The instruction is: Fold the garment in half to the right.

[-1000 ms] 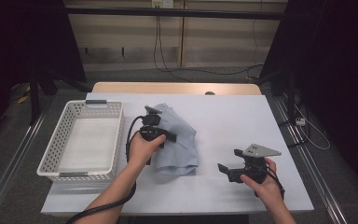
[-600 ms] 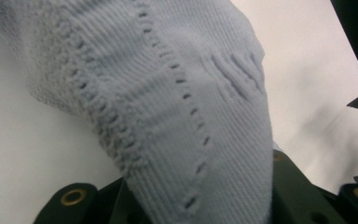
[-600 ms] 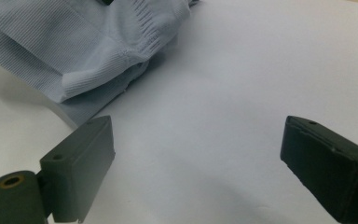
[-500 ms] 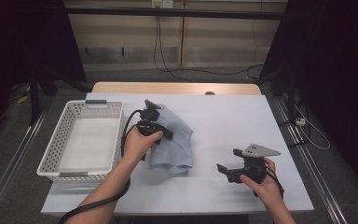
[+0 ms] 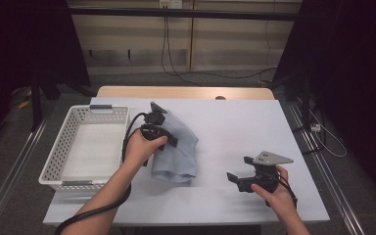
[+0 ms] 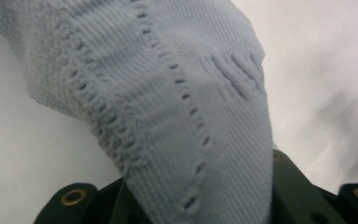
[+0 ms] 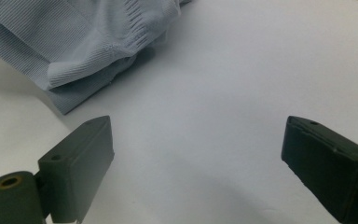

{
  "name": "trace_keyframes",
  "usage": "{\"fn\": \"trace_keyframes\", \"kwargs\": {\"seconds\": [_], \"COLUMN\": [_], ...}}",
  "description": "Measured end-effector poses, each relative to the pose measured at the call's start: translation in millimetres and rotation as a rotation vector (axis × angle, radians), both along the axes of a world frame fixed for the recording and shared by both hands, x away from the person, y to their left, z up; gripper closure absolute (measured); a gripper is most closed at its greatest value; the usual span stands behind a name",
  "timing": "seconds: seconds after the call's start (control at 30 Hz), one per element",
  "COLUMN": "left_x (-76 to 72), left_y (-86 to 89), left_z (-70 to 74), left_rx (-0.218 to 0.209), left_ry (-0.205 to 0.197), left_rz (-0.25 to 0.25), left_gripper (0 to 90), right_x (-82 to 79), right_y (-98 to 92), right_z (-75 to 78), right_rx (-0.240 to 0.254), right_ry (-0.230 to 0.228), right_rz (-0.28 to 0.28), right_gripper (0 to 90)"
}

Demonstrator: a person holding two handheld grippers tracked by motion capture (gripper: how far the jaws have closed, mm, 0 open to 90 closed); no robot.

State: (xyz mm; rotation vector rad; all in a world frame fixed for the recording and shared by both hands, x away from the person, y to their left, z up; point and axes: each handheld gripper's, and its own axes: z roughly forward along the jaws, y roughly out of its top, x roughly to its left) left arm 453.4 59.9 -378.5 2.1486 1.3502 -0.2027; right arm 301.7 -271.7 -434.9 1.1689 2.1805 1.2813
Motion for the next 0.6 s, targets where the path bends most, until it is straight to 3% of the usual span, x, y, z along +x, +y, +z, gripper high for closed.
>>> {"fn": "trace_keyframes", "kwargs": {"seconds": [0.6], "left_x": [6.8], "left_y": [6.3], "left_z": [14.5], "left_rx": [0.069], "left_ry": [0.024], "left_rz": [-0.013], "left_gripper": [73.4], "right_x": [0.0], "right_y": [-0.6], "right_z": [0.3], "right_rx": [0.004], "right_ry": [0.000], "right_rz": [-0.003], "right_gripper": [8.8]}}
